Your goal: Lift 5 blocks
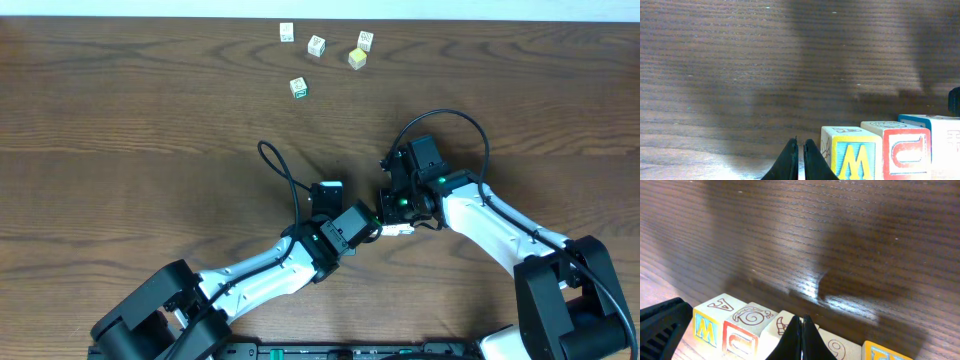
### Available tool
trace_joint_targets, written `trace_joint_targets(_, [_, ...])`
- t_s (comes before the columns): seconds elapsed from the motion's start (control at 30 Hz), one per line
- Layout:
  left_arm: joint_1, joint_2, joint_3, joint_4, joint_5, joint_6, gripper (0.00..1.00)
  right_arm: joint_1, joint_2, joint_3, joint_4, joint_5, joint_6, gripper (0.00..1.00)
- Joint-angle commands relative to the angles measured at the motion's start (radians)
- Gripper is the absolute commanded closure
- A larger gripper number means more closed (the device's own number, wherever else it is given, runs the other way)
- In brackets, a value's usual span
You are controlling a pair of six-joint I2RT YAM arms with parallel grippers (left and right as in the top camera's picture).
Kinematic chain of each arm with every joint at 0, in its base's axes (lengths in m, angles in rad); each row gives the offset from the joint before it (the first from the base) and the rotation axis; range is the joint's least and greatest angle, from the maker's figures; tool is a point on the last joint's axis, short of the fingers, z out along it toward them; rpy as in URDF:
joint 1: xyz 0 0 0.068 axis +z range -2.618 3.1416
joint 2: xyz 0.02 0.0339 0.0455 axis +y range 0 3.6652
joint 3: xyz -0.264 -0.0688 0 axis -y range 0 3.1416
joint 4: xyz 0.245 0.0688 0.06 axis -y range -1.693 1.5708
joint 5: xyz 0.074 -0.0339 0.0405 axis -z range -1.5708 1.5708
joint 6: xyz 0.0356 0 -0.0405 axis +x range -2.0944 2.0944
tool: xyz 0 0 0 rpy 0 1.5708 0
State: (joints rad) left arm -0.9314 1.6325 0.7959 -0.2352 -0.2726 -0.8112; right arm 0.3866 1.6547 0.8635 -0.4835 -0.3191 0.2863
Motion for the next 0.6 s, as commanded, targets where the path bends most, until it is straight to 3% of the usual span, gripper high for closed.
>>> trace_joint_targets(0.0, [-0.001,0.011,-0.005,-0.002,-0.029,0.005,0.93,0.008,0.008,-0.001,-0.003,-0.008,0.012,0.99])
trace_joint_targets(0.57, [-0.002,0.011,-0.005,-0.002,-0.029,0.005,0.92,0.008,0.008,-0.001,-0.015,-0.007,0.005,0.99])
